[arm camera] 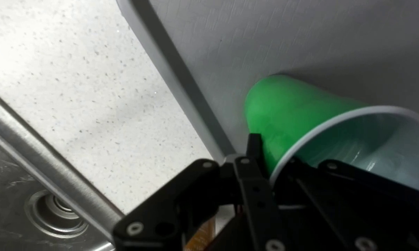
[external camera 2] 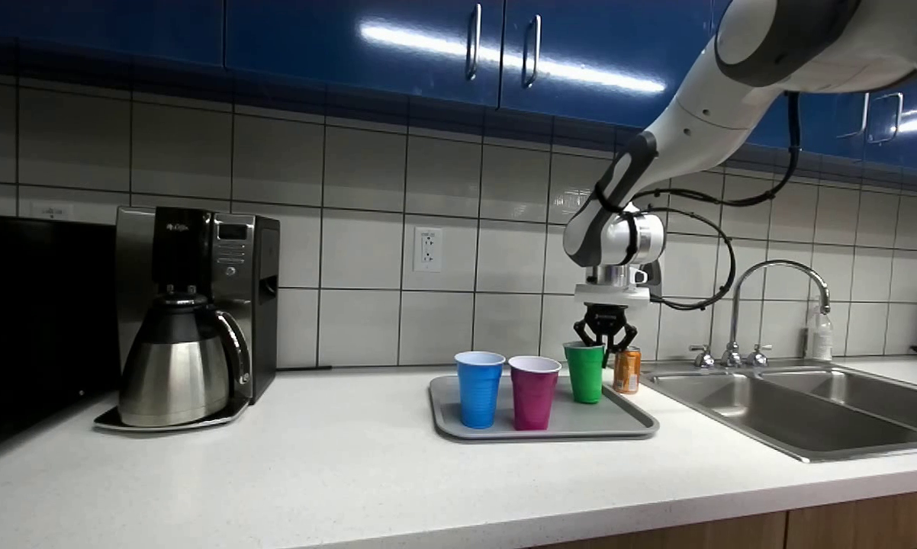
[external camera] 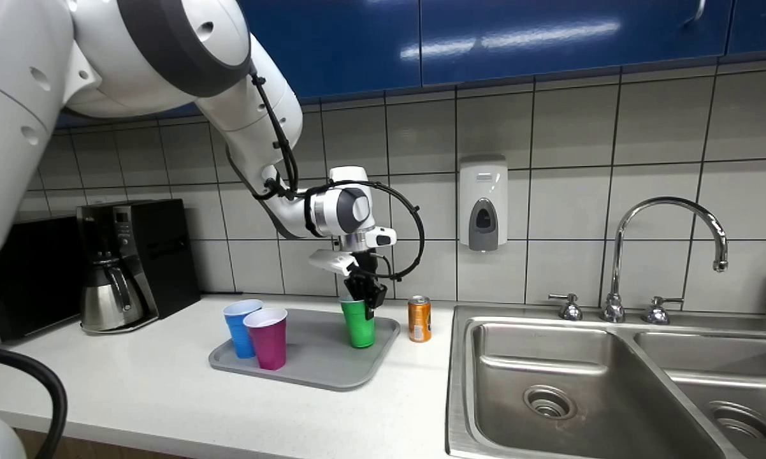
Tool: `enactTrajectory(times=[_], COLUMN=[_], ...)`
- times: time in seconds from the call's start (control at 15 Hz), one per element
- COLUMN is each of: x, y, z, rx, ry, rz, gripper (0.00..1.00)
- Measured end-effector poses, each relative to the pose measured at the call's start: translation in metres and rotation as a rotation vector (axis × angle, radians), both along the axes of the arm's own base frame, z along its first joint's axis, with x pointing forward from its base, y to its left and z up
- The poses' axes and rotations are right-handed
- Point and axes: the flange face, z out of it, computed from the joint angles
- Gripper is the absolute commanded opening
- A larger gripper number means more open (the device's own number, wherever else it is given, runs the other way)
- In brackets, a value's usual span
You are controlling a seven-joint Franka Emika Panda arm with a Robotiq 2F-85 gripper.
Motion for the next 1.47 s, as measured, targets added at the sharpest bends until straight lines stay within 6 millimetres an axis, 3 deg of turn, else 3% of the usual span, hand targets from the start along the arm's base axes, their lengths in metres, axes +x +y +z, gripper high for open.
enactTrajectory(times=[0.67, 1.47], x=[-0.006, -0.071], y=[-0.008, -0.046], z=[0.047, 0.060], rx=[0.007, 0.021], ry=[-0.062, -0.022], rz=[-0.021, -0.102], gripper=[0.01, 0.01])
